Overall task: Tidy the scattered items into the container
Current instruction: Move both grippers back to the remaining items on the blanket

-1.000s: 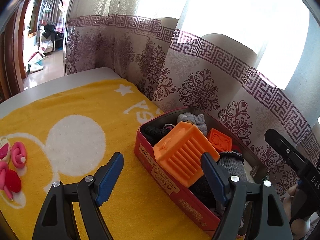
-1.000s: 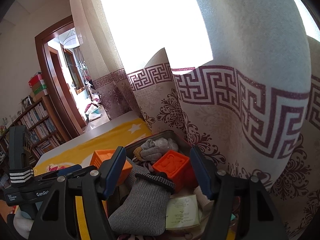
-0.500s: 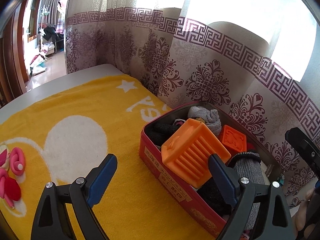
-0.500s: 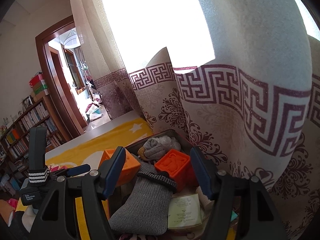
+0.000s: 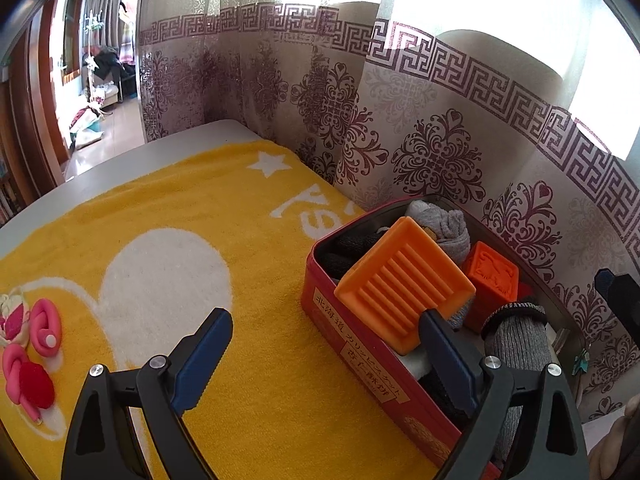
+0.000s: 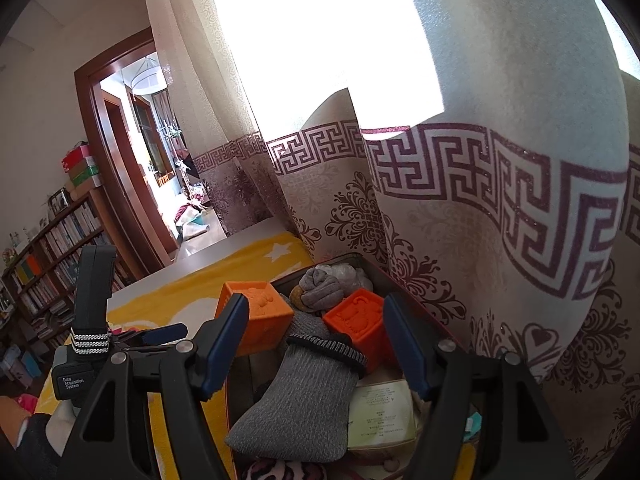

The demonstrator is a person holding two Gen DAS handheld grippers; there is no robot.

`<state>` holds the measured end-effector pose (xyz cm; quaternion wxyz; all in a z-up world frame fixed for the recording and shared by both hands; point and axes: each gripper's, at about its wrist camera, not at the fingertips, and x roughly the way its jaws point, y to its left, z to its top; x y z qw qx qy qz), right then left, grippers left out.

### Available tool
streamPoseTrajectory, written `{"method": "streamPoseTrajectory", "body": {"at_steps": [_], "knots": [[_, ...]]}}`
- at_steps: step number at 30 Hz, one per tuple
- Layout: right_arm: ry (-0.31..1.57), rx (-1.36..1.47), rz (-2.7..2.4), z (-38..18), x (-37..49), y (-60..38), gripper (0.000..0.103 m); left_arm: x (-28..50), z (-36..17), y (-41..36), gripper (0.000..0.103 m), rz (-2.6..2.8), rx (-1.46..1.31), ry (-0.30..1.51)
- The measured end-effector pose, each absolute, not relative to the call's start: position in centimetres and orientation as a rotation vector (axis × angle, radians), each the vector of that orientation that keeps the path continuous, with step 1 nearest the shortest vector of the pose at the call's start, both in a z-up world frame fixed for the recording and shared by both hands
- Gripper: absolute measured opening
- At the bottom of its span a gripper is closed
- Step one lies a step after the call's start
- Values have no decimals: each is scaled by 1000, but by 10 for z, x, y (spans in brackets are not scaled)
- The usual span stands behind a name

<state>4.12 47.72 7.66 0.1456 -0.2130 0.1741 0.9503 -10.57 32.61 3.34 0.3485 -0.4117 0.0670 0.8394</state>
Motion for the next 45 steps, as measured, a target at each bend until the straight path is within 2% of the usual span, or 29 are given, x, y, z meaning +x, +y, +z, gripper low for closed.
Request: {"method": "streamPoseTrajectory", "body": {"at_steps": [12,22,31,39,45], "knots": [[514,-617,2739,76,41,475,73,-102,32,322,102,2169,-1063,183],[477,-663,2788,76,31,452,74,-87,43,273,102,2200,-1039,102],[450,-816,2945,77,-5,392,74,-98,48,176,102,2351,-1048,-36],[425,-979,3035,65,-42,338,74,-125,33,66,102,2530,-1122,-251],[422,-1083,3052,49,-72,304,74,-142,20,33,102,2564,-1174,-319]]}}
